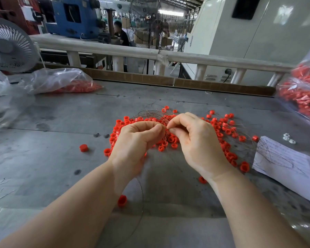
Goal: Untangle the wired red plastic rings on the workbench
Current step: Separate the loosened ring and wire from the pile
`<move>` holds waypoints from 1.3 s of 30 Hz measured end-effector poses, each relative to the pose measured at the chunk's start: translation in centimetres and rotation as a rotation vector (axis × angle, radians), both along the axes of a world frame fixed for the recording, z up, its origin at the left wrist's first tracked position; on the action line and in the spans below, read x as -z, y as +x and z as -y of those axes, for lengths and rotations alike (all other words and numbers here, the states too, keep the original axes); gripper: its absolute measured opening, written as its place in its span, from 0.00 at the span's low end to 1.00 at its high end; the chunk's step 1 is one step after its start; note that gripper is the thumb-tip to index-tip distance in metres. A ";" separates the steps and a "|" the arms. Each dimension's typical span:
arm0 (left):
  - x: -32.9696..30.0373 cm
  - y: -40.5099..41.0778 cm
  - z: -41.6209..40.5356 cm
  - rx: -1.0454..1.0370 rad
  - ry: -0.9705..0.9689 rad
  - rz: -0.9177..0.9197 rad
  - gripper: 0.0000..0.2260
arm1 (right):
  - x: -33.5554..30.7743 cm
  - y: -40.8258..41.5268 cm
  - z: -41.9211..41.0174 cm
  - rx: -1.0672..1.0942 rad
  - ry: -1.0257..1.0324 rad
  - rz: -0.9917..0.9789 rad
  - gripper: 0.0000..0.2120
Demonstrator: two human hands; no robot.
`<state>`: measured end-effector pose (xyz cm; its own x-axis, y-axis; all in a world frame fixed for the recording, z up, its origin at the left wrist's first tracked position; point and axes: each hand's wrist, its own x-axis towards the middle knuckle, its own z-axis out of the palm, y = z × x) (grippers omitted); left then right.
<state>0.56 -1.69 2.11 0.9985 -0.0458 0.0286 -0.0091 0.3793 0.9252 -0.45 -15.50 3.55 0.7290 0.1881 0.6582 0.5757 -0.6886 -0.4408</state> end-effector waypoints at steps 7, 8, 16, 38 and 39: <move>0.2 0.3 -0.3 -0.119 -0.002 0.012 0.11 | 0.0 0.1 0.1 0.010 -0.037 0.052 0.04; 0.1 0.4 -0.6 -0.127 -0.051 0.005 0.09 | 0.0 0.1 0.3 0.024 -0.025 0.056 0.04; 0.3 0.3 -0.4 -0.081 0.102 0.057 0.09 | 0.6 0.4 0.3 0.054 -0.113 -0.044 0.05; 0.5 0.5 -0.8 -0.210 0.167 0.079 0.13 | 1.3 -1.8 -3.2 -0.172 -0.521 -0.290 0.25; 0.5 0.5 -0.8 -0.209 0.164 0.079 0.13 | 1.3 -1.7 -3.1 -0.166 -0.519 -0.294 0.26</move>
<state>1.10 -0.91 1.63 0.9817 0.1509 0.1159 -0.1461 0.2072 0.9673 -2.13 -12.36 2.20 0.7995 0.5562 0.2267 0.5988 -0.7676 -0.2286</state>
